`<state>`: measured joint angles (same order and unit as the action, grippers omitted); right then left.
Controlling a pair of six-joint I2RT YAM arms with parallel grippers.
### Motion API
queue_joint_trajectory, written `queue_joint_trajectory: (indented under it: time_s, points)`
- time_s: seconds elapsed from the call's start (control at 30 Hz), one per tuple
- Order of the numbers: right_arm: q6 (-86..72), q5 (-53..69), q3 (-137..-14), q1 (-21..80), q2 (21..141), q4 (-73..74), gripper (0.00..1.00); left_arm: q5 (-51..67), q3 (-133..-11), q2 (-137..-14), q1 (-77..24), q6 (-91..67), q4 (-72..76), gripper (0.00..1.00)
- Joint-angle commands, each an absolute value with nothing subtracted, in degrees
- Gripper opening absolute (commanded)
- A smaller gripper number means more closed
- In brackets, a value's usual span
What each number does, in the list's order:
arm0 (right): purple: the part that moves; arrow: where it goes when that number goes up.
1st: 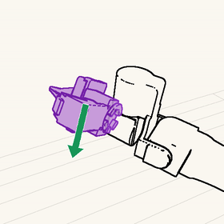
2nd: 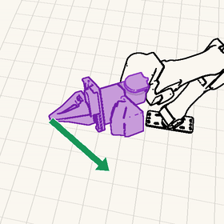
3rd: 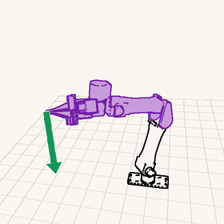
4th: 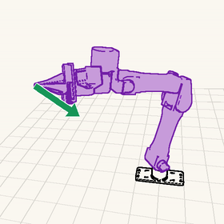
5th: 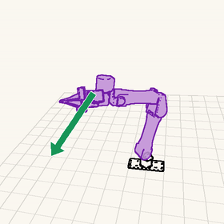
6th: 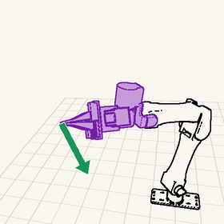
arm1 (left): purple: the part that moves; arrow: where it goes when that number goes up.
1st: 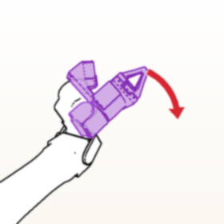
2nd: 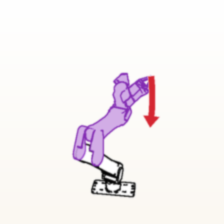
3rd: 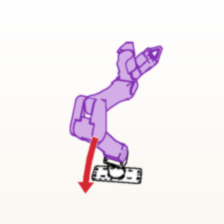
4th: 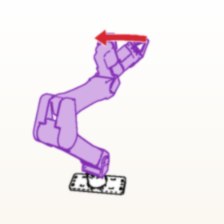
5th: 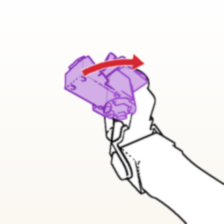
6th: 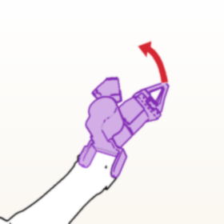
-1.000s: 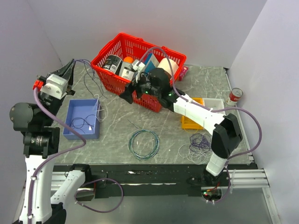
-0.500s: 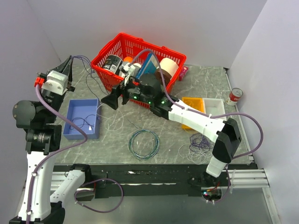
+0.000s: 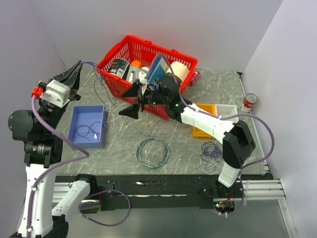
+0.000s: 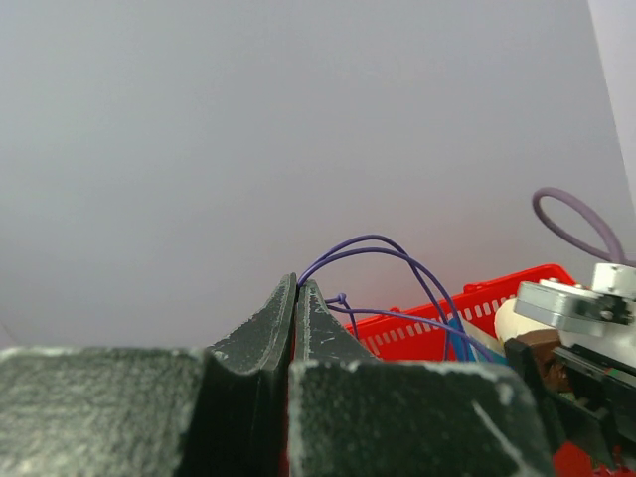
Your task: Untangle the cables
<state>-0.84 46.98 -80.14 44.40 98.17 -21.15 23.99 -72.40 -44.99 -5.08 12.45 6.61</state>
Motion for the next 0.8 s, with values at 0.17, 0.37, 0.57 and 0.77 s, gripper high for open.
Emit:
queue_joint_trajectory:
  time_s: [0.17,0.37,0.57,0.77]
  points:
    - [-15.5,55.6,-89.1,44.8,108.9,-40.3,0.89,26.4,-75.8,-45.4,-5.4,10.8,10.5,0.01]
    - [-15.2,58.9,-91.7,46.9,110.7,-38.8,0.87,26.2,-75.7,-45.5,-5.3,11.2,11.0,0.01]
    - [-22.0,65.3,-87.2,46.7,110.6,-44.7,0.86,25.7,-75.1,-45.3,-5.3,12.5,10.1,0.01]
    - [-30.6,74.2,-89.6,46.4,113.1,-48.4,0.86,25.9,-75.0,-45.3,-5.3,13.1,9.8,0.01]
